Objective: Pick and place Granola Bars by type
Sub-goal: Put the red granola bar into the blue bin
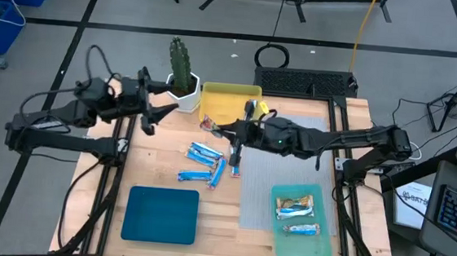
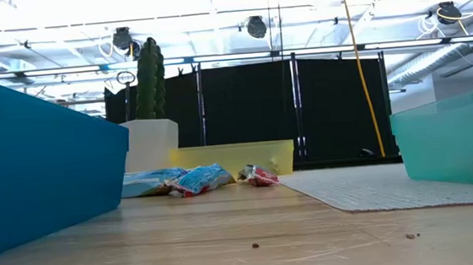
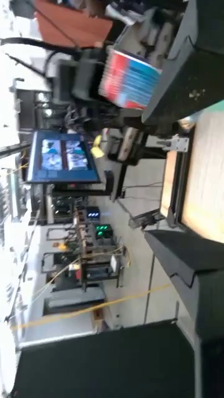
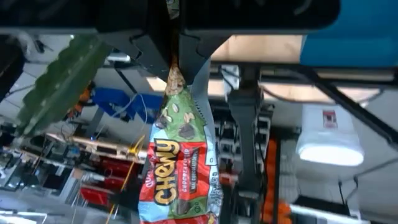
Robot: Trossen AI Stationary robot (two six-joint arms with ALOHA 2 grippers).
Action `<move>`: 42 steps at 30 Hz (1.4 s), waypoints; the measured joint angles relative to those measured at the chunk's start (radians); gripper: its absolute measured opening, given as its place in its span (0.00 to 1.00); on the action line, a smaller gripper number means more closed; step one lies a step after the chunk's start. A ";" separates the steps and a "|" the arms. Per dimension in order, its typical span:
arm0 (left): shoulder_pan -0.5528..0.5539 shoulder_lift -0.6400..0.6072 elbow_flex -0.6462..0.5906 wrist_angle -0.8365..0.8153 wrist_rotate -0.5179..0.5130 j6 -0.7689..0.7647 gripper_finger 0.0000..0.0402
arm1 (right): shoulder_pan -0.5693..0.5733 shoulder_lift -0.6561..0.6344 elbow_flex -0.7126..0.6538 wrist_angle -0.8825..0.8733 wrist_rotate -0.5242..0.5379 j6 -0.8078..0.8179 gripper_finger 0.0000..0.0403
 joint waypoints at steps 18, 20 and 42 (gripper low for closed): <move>-0.112 0.240 0.177 0.040 0.128 0.068 0.78 | -0.025 -0.005 0.098 0.052 0.000 0.053 0.00; -0.120 0.257 0.186 0.061 0.125 0.085 0.79 | -0.024 -0.004 0.098 0.048 0.001 0.058 0.00; -0.122 0.392 0.189 0.292 0.040 0.023 0.79 | -0.024 -0.004 0.098 0.013 0.008 0.082 0.00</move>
